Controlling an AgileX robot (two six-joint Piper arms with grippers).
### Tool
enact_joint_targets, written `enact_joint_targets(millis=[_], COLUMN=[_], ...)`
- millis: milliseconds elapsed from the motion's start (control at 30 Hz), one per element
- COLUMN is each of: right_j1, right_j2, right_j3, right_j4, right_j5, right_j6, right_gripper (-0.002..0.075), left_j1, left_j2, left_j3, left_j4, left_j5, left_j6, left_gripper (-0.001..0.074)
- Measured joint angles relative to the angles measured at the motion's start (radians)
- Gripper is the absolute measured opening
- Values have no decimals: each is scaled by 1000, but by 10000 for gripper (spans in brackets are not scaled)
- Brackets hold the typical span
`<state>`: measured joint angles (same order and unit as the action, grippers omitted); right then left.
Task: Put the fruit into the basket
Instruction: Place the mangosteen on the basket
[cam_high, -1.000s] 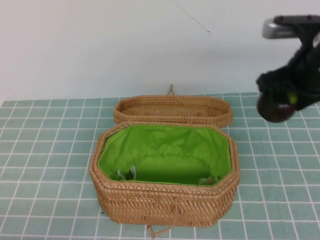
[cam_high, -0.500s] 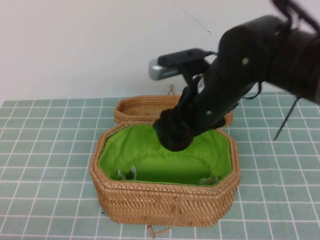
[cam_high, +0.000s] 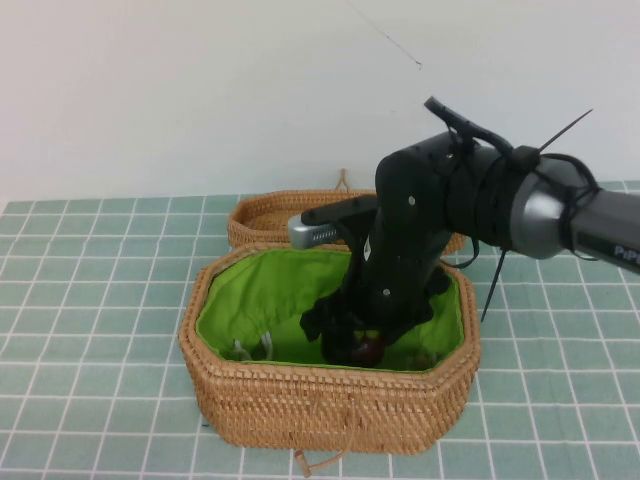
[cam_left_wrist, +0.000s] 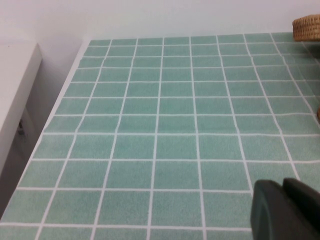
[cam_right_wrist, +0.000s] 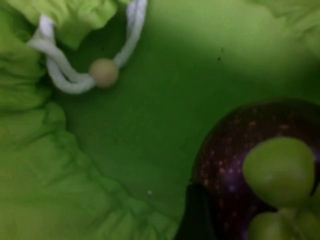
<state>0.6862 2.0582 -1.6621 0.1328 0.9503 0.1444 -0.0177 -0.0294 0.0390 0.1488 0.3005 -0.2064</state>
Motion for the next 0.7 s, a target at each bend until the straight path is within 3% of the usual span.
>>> enact_joint_targets(millis=[100,167,500,700], right_j1=[0,0,0,0], right_j2=[2,2,2,2], right_j3=[0,-2,-150,-281], right_j4=[8,8,-71,-88], right_j5=[0,5,173,285], right_j6=[15,15,9,3], right_gripper=[638,671,669,571], left_j1=[0,0,0,0], left_j2=[0,0,0,0], left_j3=[0,0,0,0], left_j4=[0,0,0,0], left_j5=[0,0,0,0], left_j6=[0,0,0,0], left_gripper=[0,0,0,0])
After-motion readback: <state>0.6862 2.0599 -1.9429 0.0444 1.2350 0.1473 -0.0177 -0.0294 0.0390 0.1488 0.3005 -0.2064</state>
